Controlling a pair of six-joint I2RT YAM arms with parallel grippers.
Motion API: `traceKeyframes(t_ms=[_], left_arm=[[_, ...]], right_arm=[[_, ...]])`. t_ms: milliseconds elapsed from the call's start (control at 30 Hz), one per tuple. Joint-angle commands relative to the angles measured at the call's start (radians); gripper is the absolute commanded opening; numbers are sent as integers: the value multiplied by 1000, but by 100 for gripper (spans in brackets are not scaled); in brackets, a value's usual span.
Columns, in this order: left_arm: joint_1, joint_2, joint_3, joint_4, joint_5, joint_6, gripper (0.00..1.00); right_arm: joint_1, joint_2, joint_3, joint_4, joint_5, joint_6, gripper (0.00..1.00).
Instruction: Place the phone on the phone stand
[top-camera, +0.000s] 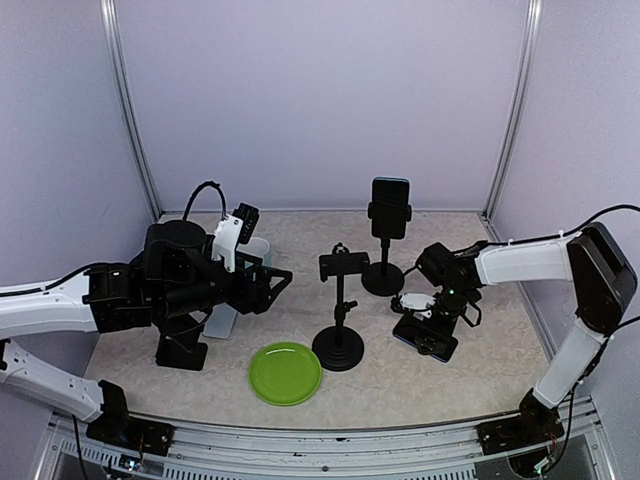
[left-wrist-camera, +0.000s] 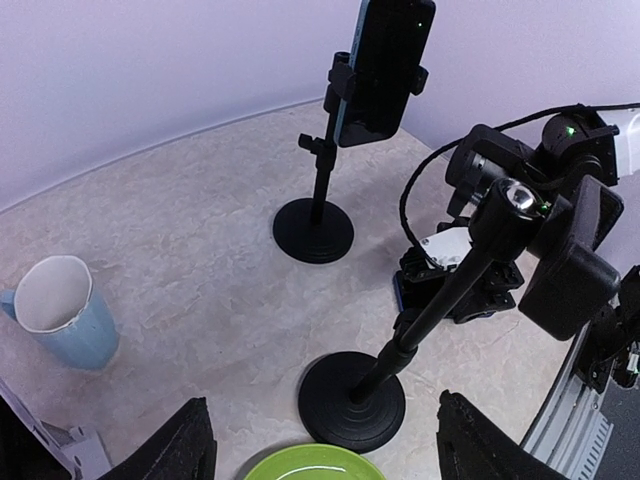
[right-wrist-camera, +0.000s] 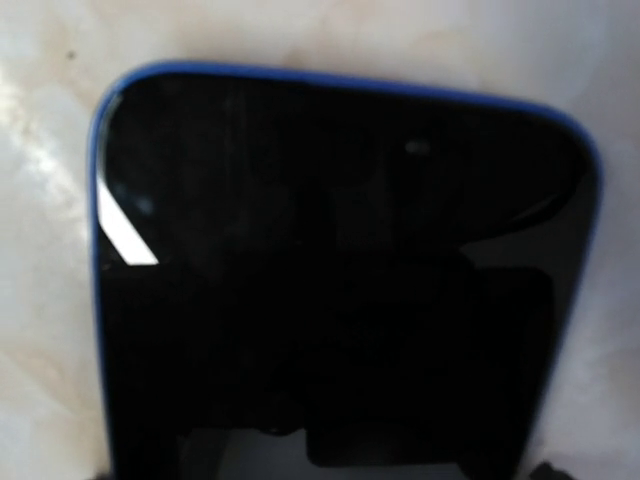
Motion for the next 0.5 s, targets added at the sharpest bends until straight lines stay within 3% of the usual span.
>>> traceKeyframes(t_ms=[0,467], left_arm=[[4,-53,-22,9,-1,-19,74],[3,-74,-57,18,-13,-30,74]], right_arm=[[-3,87,-47,-79,13,9,88],[-4,149,-33,-101,-35,6,74]])
